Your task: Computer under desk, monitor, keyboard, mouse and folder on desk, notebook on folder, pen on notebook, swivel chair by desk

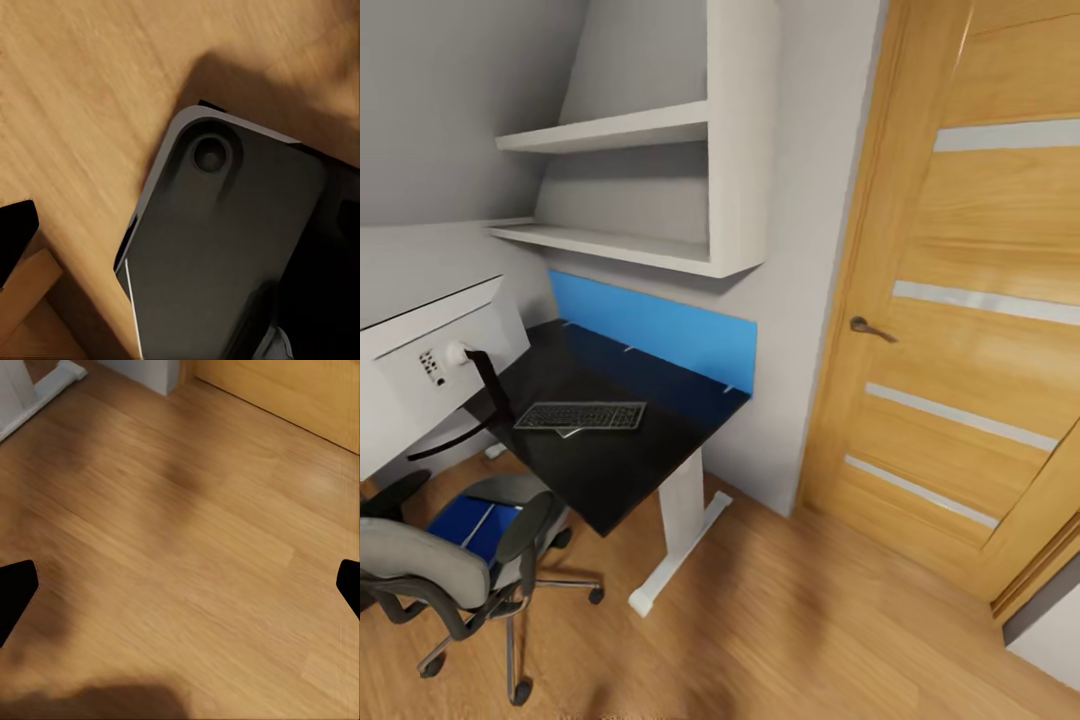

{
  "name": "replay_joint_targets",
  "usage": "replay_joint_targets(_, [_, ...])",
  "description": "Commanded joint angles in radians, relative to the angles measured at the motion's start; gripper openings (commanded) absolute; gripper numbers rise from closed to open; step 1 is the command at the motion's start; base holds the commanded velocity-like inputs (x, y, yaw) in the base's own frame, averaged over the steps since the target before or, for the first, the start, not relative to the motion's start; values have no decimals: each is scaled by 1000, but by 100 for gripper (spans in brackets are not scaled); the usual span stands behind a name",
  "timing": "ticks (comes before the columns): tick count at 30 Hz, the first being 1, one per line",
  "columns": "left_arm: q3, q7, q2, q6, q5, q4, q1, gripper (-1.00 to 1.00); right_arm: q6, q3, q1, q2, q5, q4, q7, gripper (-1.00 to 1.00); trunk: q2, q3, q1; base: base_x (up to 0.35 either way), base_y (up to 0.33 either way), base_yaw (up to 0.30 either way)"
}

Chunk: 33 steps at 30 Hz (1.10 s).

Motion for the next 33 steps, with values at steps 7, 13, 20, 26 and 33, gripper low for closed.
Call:
replay_joint_targets(7, [9, 1, -4, -2, -6, 0, -1, 100, -5, 1, 0, 0, 0, 0, -2, 100, -2, -2, 0, 0, 0, 287])
replay_joint_targets(13, [10, 2, -4, -3, -5, -1, -1, 100, -5, 1, 0, 0, 0, 0, -2, 100, -2, -2, 0, 0, 0, 287])
replay_joint_targets(20, [10, 2, -4, -2, -5, -1, -1, 100, -4, 1, 0, 0, 0, 0, -2, 100, -2, -2, 0, 0, 0, 287])
replay_joint_targets(26, [11, 3, -4, -2, -6, 0, -1, 100, -4, 0, 0, 0, -1, 0, -2, 100, -2, -2, 0, 0, 0, 288])
replay_joint_targets(33, [10, 3, -4, -2, -6, -1, -1, 100, -5, 0, 0, -1, -1, 0, -2, 100, -2, -2, 0, 0, 0, 288])
